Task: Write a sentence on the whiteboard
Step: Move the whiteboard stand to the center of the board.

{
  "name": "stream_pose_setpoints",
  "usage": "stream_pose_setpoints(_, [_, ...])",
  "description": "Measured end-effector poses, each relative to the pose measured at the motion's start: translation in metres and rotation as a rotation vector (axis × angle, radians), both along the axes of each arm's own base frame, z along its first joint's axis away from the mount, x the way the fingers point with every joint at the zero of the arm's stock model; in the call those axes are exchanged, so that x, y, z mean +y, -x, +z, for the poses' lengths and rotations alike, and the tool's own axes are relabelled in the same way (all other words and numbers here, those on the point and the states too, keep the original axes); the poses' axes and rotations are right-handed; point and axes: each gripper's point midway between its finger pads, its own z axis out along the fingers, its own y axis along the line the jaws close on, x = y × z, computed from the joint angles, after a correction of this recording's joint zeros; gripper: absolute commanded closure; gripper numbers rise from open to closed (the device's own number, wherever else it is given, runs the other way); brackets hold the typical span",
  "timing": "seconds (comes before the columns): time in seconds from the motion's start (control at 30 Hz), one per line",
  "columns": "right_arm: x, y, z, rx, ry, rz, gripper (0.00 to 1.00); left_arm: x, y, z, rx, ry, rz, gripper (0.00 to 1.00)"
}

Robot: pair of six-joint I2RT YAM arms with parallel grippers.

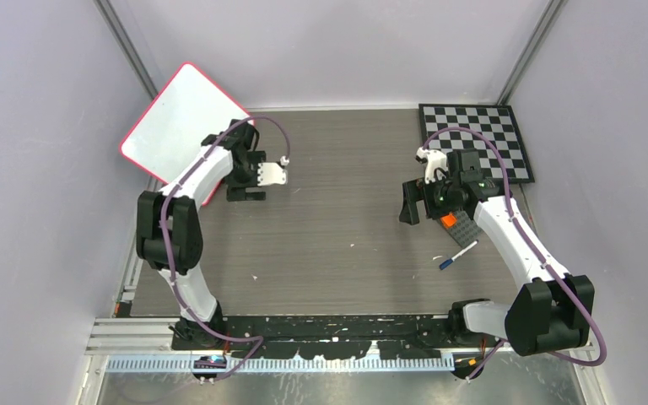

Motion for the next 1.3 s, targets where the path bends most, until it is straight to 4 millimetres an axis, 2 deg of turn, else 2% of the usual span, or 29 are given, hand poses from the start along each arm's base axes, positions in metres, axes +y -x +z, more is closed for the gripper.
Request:
stream_pose_setpoints(0.2, [-0.001, 0.003, -0.001, 0.010, 0.005, 0.006, 0.04, 0.005, -0.021, -0.026, 0.050, -0.050, -0.163, 0.25])
stream_pose_setpoints(0.37, [-0.001, 0.004, -0.002, 0.017, 0.008, 0.008, 0.04, 0.022, -0.033, -0.046, 0.078, -0.089, -0.241, 0.30])
stream_pose_setpoints(0.57, [-0.001, 0.004, 0.000, 0.014, 0.007, 0.007, 0.04, 0.038, -0.052, -0.055, 0.075, -0.115, -0.285, 0.38])
stream_pose_setpoints(0.83, [-0.001, 0.002, 0.001, 0.015, 0.007, 0.008, 0.04, 0.055, -0.066, -0.068, 0.060, -0.144, -0.334, 0.60])
stream_pose_setpoints(0.97, [-0.001, 0.002, -0.001, 0.023, 0.008, 0.008, 0.04, 0.057, -0.072, -0.070, 0.044, -0.162, -0.372, 0.73])
stream_pose_setpoints(1.1, [-0.001, 0.001, -0.002, 0.028, 0.009, 0.008, 0.04, 0.056, -0.070, -0.075, 0.054, -0.185, -0.421, 0.88])
stream_pose_setpoints(1.3, [0.000, 0.002, -0.001, 0.028, 0.006, 0.010, 0.04, 0.057, -0.064, -0.075, 0.080, -0.252, -0.464, 0.94])
